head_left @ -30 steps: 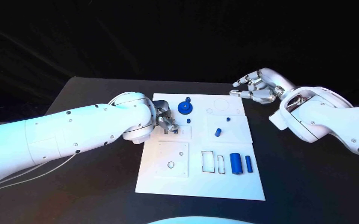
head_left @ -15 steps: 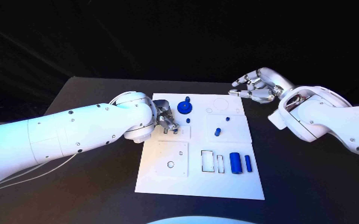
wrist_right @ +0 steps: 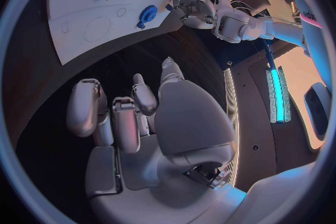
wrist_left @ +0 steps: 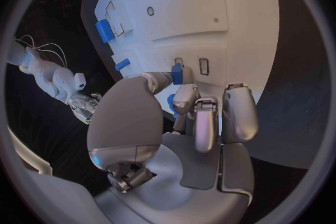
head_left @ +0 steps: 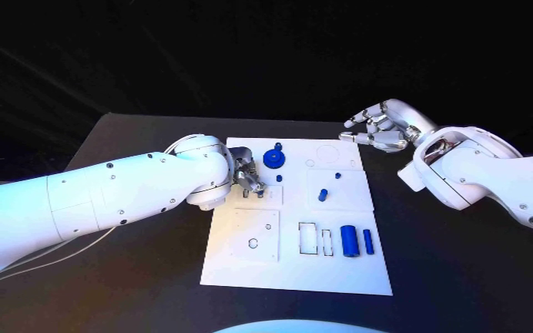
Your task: Assemble the parts on the task board
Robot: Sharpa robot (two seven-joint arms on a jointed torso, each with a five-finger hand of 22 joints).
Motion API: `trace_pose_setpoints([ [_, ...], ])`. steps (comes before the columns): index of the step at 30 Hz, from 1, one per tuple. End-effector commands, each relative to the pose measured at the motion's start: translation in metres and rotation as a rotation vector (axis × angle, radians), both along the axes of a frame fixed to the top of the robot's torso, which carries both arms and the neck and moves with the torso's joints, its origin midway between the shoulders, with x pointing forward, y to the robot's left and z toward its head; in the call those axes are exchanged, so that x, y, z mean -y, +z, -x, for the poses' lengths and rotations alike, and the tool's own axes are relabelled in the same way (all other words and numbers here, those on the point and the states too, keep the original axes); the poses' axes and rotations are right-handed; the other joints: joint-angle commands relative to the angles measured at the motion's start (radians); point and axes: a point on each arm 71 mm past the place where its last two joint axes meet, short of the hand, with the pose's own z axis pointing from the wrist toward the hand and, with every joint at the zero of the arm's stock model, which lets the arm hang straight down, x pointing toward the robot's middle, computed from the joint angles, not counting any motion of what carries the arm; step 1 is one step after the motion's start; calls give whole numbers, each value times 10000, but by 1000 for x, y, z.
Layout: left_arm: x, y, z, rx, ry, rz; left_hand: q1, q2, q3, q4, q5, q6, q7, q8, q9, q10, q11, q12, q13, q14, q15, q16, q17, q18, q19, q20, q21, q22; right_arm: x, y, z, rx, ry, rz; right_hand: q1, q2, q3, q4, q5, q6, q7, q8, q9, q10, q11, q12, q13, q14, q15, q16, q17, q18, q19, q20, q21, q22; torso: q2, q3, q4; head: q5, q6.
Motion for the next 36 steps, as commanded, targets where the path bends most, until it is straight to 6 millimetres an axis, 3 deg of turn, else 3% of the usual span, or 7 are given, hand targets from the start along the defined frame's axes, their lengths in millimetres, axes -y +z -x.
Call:
trace_pose_setpoints([
  [1,-1,-4,2,-300,-149,-585,-60,49,1600,-1548,13,128,-206,133,637,87,-15,48,29,1050,-95,53,2635,-195,19,-24,48,8,-1,0,1,49,72,72,-52,61,-55,-12,52,50,0,34,-13,73,-28,29,2,763,-74,-48,1458,147,14,-73,-10,-5,-5,-6,4,11,-14],
  [36,0,-5,4,-457,-550,-1018,-172,72,1449,-1544,2,145,-253,285,569,156,-47,113,66,1050,-116,53,2635,-194,11,-29,37,-5,0,0,1,5,96,94,-115,101,-108,36,83,78,-12,68,-12,69,-38,21,-18,761,-84,-57,1446,153,7,-81,-46,-24,-1,-6,2,33,-52],
])
